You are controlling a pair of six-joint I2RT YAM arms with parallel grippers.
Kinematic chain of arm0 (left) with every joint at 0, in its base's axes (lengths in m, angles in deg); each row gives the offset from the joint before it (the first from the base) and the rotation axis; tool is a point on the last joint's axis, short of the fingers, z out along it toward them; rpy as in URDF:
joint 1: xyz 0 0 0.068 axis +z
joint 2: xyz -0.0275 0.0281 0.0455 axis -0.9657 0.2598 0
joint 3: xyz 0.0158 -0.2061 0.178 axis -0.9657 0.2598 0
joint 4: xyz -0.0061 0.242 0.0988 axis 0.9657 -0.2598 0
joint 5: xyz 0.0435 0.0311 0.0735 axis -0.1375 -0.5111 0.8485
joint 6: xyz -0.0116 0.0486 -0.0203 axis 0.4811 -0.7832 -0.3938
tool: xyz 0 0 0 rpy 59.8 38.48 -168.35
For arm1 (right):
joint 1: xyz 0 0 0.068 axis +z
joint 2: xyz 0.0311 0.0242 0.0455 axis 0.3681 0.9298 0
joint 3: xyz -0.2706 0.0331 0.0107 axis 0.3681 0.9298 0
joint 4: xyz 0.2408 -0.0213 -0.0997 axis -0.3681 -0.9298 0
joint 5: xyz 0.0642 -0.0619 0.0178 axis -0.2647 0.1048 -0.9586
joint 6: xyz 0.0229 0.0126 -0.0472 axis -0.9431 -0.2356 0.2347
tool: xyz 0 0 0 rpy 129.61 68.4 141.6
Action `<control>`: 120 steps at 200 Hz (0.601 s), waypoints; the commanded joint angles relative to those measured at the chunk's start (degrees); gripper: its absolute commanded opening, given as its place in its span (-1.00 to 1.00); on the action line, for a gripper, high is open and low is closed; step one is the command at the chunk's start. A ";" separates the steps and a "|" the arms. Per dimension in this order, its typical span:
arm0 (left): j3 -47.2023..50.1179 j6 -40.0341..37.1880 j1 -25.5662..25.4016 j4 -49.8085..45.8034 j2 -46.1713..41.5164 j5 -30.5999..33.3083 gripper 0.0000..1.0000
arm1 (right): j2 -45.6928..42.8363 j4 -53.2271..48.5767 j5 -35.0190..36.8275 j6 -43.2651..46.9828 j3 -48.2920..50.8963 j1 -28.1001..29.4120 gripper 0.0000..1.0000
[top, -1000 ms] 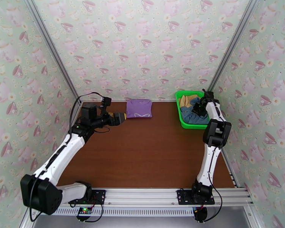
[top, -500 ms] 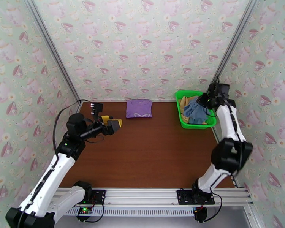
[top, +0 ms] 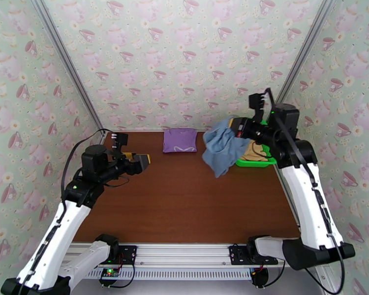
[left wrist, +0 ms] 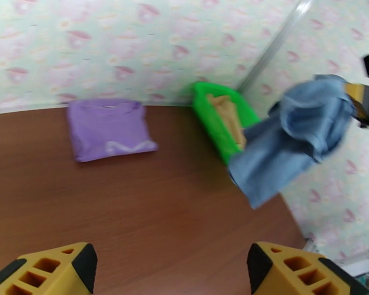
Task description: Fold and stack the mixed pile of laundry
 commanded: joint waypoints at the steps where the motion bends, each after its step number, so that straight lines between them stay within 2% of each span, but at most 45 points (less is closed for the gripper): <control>1: -3.28 -2.61 -0.28 -11.75 0.21 10.56 0.67 | -2.57 3.85 1.02 -3.65 5.19 6.01 -1.00; 47: -10.10 -2.14 -0.76 -25.89 1.44 21.90 0.63 | -3.05 19.24 10.82 -9.19 24.17 21.43 -1.00; 69: -10.50 -1.21 -1.33 -28.74 1.48 23.14 0.62 | -2.80 22.80 18.28 -12.32 35.22 23.16 -1.00; 86: -9.15 0.08 -2.77 -29.20 1.48 22.91 0.59 | -2.96 19.27 28.38 -13.23 41.72 23.07 -1.00; 92: -8.35 0.72 -3.70 -29.01 1.64 22.75 0.58 | -3.18 17.09 32.60 -13.17 43.28 22.79 -0.87; 108: -5.36 2.69 -7.85 -27.52 2.28 22.70 0.56 | -4.58 13.11 38.71 -13.26 46.62 20.94 -0.33; 116: -3.61 3.83 -10.55 -26.38 3.03 23.06 0.56 | -5.57 11.88 40.10 -13.17 48.34 19.63 0.08; 120: -2.69 4.42 -12.21 -25.69 3.44 23.34 0.56 | -6.08 11.33 40.46 -13.04 48.98 19.07 0.21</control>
